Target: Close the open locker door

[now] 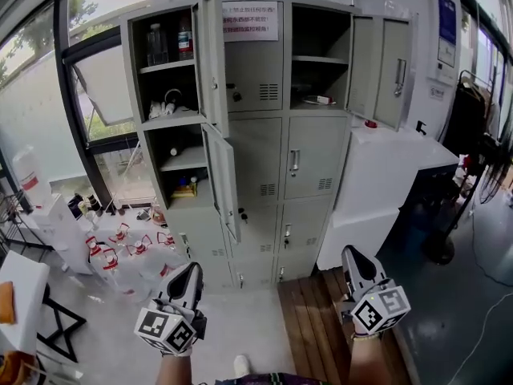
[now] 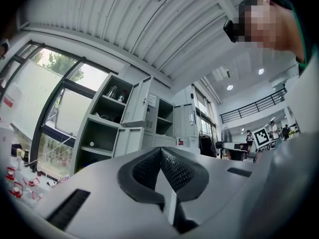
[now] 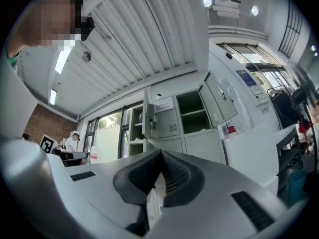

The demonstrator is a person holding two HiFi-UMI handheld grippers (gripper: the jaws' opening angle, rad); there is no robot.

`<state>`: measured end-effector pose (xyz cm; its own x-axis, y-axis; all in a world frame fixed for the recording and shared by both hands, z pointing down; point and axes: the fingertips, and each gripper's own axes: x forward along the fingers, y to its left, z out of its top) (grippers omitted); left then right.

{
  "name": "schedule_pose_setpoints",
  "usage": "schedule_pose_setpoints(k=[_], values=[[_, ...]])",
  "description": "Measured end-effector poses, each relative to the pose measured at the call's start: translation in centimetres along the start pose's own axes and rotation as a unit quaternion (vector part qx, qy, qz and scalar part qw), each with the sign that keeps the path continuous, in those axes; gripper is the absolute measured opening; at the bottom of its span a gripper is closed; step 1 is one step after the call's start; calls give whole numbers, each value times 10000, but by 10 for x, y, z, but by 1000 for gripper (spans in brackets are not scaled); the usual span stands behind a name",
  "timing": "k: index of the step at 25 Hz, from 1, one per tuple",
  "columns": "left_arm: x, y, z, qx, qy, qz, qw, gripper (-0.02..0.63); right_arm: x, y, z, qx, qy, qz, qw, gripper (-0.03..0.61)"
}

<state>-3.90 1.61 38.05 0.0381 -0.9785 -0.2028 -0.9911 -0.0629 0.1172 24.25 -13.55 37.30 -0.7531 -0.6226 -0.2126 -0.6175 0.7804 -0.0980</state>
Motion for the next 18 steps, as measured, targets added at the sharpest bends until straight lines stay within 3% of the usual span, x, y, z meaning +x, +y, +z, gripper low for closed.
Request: schedule_pose_setpoints(k=[9,18], values=[[63,67,16,125,-57,-363,9992,18,98,18,3,-55,-166,-10,9998,6],[109,118,21,39,-26,-759,9971,18,154,29,-11,2,-183,-263,9995,6]])
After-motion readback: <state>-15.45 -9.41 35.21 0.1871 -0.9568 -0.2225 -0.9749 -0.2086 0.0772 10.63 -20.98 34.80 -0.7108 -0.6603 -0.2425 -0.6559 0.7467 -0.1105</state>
